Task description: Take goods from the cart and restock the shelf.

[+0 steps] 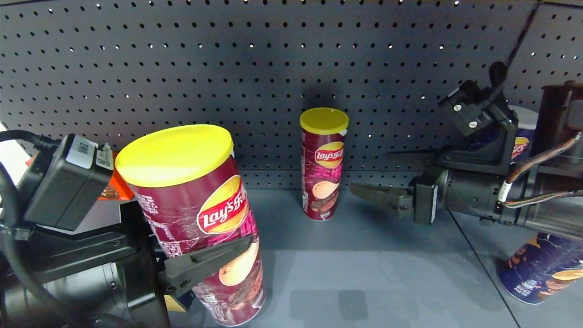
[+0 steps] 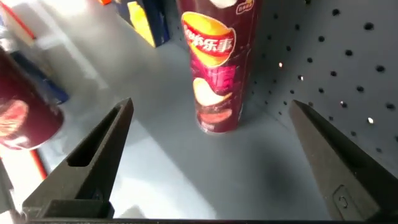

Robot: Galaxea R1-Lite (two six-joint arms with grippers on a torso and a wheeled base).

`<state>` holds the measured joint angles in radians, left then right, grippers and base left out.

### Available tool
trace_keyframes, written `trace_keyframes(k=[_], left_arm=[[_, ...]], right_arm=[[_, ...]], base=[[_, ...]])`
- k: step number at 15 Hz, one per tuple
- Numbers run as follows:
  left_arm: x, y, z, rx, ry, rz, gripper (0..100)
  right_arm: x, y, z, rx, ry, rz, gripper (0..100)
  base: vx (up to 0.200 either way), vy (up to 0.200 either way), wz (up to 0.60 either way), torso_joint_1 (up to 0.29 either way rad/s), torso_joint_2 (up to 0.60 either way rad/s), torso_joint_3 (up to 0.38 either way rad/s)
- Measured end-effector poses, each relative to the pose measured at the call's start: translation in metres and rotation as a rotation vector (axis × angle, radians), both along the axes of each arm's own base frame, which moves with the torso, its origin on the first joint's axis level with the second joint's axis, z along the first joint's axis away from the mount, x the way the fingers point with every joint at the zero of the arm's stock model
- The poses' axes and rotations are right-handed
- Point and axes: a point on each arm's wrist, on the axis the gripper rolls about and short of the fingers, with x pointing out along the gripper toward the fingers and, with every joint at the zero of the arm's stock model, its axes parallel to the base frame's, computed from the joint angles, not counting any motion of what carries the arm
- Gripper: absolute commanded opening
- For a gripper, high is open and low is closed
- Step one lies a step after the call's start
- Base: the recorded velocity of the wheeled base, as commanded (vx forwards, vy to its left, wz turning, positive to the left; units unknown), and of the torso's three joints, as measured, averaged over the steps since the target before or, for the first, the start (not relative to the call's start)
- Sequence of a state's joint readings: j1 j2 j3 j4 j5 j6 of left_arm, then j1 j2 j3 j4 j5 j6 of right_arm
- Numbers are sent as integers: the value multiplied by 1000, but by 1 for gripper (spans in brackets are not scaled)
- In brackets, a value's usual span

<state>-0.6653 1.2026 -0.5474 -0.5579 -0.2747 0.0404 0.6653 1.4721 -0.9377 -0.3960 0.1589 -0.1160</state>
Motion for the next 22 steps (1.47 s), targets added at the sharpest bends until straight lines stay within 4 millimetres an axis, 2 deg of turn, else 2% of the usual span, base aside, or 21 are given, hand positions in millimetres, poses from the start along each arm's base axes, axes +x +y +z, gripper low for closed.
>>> trace_keyframes(k=[3,6,11,15,22], left_arm=[[0,1,0,1,0,5,0],[1,1,0,1,0,7,0],[1,1,-1,2,1,8,0],[1,1,-1,2,1,7,0],[1,1,-1,3,1,8,0]], right_arm=[[11,8,-6,17,-20,43,100],[20,13,-11,40,-113,43,100],[24,9,-30,54,-138,135,100],[30,4,-31,77,-170,194,100],[43,13,-40,86,-189,219,100]], base=[[0,0,0,0,0,0],[0,0,0,0,0,0],[0,0,0,0,0,0],[0,0,0,0,0,0],[0,0,0,0,0,0]])
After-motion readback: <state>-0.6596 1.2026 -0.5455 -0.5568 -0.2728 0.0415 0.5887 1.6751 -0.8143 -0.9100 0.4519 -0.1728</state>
